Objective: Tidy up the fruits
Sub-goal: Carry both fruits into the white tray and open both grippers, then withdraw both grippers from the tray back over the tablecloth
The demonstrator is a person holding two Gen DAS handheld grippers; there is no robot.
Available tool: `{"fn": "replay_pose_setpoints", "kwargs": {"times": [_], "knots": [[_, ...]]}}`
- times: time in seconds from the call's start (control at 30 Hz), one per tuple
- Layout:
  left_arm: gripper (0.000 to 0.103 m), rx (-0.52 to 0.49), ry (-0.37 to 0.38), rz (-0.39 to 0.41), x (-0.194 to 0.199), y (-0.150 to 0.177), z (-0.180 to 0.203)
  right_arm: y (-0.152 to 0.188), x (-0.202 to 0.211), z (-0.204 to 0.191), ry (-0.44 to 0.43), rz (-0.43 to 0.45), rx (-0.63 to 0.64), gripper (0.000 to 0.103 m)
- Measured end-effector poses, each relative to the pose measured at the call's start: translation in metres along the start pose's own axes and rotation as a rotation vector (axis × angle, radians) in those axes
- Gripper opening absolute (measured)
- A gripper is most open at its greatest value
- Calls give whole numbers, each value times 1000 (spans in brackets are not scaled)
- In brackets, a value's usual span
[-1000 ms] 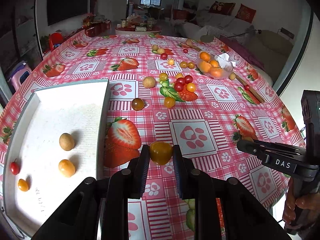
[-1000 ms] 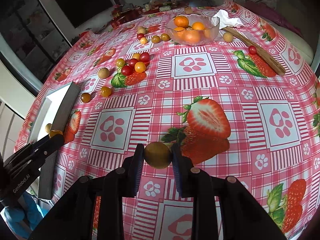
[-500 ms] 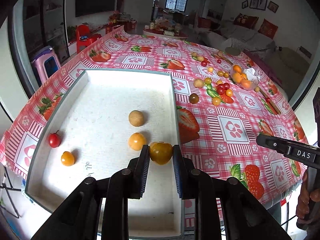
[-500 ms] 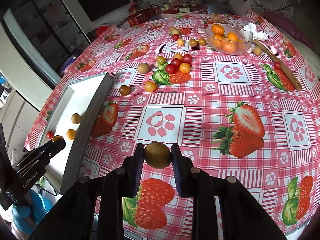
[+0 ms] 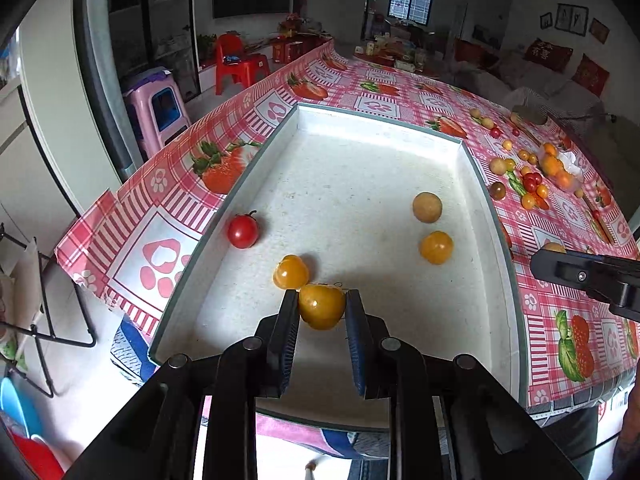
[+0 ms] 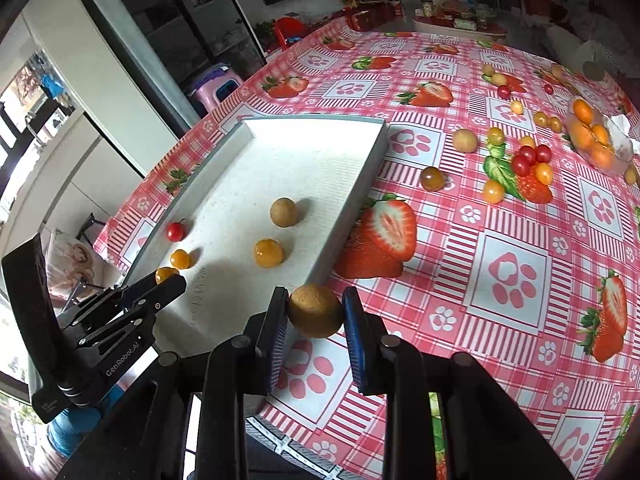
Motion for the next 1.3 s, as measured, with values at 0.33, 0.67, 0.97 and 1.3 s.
{"fn": "replay_pose_setpoints", "kwargs": {"times": [0.33,0.67,0.97,1.3], "knots": [[25,15,-21,-37,-11,9,-20,6,-43,-46,3,-93,122,30],[25,1,-32,-49,-14,8,-20,11,-73,-50,63,-159,177,30],[25,-20,-46,-60,-16,7,-19,1,-58,-54,19,-126,151,63],[83,-28,-62,-43,-11,6,-16,-11,-24,-31,-1,-44,84,70]]}}
Point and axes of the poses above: each gripper's, at about its wrist camera, not at the fingertips, and x roughly against the way its jaws point, z to its right, y to its underside, the point moved 9 cm from there along -x, roughly the way its jaws point, and after that the axes turned 7 degrees about -x, right-handed, at the moved point
